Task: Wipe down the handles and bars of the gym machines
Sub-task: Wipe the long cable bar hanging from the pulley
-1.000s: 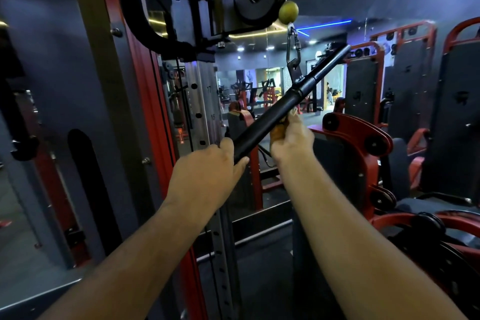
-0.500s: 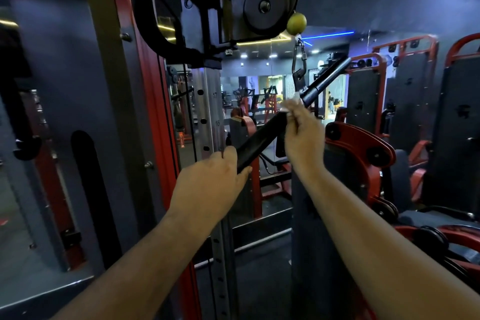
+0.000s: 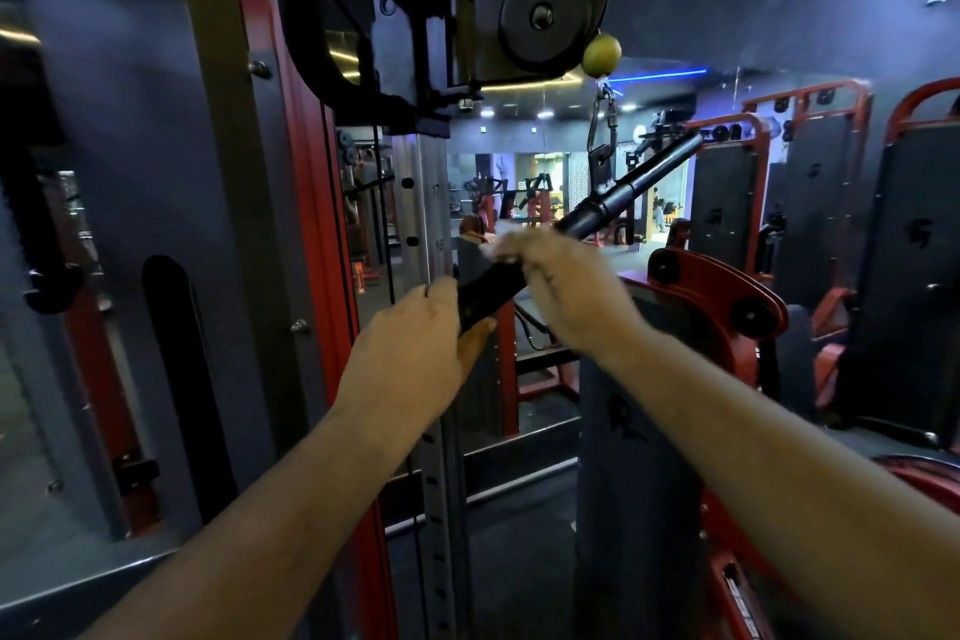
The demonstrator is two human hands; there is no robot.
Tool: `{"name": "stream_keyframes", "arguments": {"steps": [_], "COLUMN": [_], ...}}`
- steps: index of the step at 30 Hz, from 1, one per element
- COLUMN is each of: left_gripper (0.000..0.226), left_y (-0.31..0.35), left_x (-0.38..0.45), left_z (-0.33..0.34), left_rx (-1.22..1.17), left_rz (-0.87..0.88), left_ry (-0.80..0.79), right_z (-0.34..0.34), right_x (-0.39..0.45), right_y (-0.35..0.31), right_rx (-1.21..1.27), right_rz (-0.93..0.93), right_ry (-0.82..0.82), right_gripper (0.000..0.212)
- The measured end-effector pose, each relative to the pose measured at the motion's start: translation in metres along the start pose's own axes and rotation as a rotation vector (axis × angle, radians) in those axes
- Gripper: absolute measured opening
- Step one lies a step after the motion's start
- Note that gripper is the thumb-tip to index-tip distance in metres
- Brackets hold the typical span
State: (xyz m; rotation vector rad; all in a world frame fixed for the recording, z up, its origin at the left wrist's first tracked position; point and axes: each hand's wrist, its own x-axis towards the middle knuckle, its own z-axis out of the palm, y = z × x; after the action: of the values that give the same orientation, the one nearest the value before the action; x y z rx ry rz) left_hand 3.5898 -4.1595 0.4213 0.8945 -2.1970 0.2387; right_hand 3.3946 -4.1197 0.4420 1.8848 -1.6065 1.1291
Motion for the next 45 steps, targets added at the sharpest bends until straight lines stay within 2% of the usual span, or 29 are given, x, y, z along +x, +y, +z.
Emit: {"name": "stream_keyframes", "arguments": {"steps": [3,5,8,11,13,15,17,18,21,23,24,26,28,31,33,36,37,39,42,45], "left_gripper": [0.04,0.042,0.044,0.045,0.046,0.044,0.046,0.047,0.049,0.049,0.047,0.035,0.03,0.024,0.025,0.035,0.037,0.037,0.035,0.037], "left_y": [-0.005,-0.004,-0.004,-0.004,-0.005,-0.008,-0.011,-0.012,-0.009,-0.005,-0.004,-0.004,-0.007,-0.011,-0.01,-0.006,-0.003,0.002,0.009,0.011], "left_x": [0.0,-0.004,-0.004,-0.001,-0.001,-0.002,0.0,0.0,-0.001,-0.001,0.0,0.003,0.005,0.004,0.002,0.002,0.002,0.002,0.003,0.002], "left_z": [-0.001,-0.003,-0.006,-0.009,-0.009,-0.011,-0.012,-0.013,-0.014,-0.014,-0.014,-0.015,-0.017,-0.018,-0.018,-0.018,-0.018,-0.018,-0.016,-0.015], "left_rx": [-0.111,-0.125,-0.138,-0.186,-0.2,-0.192,-0.182,-0.18,-0.204,-0.229,-0.229,-0.22,-0.218,-0.161,-0.124,-0.073,-0.047,0.012,0.105,0.192], "left_rz": [-0.022,-0.009,0.008,-0.007,-0.001,0.018,0.027,0.021,-0.001,-0.013,-0.02,-0.023,-0.011,0.0,-0.006,-0.002,0.002,0.011,0.042,0.06], "left_ry": [-0.004,-0.014,-0.015,-0.042,-0.053,-0.066,-0.07,-0.07,-0.051,-0.047,-0.049,-0.035,-0.028,-0.045,-0.037,-0.034,-0.039,-0.042,-0.014,-0.005], "right_z": [0.008,0.001,-0.002,0.02,0.039,0.051,0.05,0.047,0.039,0.042,0.049,0.066,0.073,0.059,0.044,0.015,0.007,-0.004,-0.006,-0.015], "right_x": [-0.02,-0.013,-0.007,-0.024,-0.042,-0.057,-0.053,-0.046,-0.028,-0.029,-0.034,-0.047,-0.057,-0.047,-0.031,-0.004,0.003,0.012,0.014,0.017], "right_y": [-0.027,-0.005,0.036,0.023,-0.007,-0.029,-0.023,-0.011,0.026,0.025,0.014,-0.017,-0.033,-0.01,0.018,0.06,0.067,0.062,0.026,0.011], "right_rx": [0.018,-0.066,-0.116,0.056,0.133,0.205,0.151,0.093,-0.039,0.034,0.089,0.159,0.192,0.08,-0.013,-0.113,-0.135,-0.127,-0.021,0.001], "right_rz": [-0.242,-0.223,-0.089,0.06,-0.051,-0.278,-0.448,-0.459,-0.274,-0.115,-0.103,-0.201,-0.329,-0.403,-0.279,0.068,0.155,0.203,0.102,-0.099], "right_ry": [-0.147,-0.136,0.098,0.297,0.295,0.204,0.143,0.16,0.36,0.454,0.48,0.469,0.388,0.355,0.431,0.49,0.474,0.403,0.184,-0.063], "right_gripper": [0.045,0.05,0.047,0.045,0.043,0.042,0.044,0.044,0.041,0.035,0.033,0.032,0.044,0.044,0.034,0.036,0.036,0.035,0.031,0.031]}}
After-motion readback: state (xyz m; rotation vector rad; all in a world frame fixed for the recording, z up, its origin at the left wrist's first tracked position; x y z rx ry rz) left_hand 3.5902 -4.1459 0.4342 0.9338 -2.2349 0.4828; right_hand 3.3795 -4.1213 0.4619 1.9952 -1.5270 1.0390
